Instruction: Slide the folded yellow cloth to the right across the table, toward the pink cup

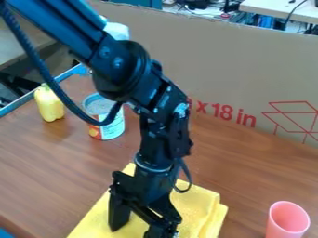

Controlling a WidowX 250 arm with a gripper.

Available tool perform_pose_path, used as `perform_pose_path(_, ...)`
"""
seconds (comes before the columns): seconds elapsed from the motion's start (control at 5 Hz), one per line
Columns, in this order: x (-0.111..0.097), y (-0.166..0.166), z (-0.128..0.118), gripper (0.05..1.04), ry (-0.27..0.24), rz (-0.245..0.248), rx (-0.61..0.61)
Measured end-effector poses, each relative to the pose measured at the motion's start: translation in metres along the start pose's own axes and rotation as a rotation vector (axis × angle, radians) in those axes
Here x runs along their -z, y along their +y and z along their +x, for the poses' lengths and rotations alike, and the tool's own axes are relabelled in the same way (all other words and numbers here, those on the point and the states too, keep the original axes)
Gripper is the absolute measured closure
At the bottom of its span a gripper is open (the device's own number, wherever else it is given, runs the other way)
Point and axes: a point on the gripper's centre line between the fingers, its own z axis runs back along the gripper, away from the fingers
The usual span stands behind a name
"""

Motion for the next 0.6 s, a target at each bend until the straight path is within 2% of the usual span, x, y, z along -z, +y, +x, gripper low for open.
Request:
perform_pose_path(0.2, -0.024, 0.017, -0.003, 0.083, -0.051, 0.029, -0.076)
perform_pose_path(0.4, -0.067, 0.033, -0.015, 0.083, -0.154, 0.049, -0.122)
perform_pose_path(0.6, -0.11, 0.051, -0.037, 0.083, -0.256, 0.056, -0.163)
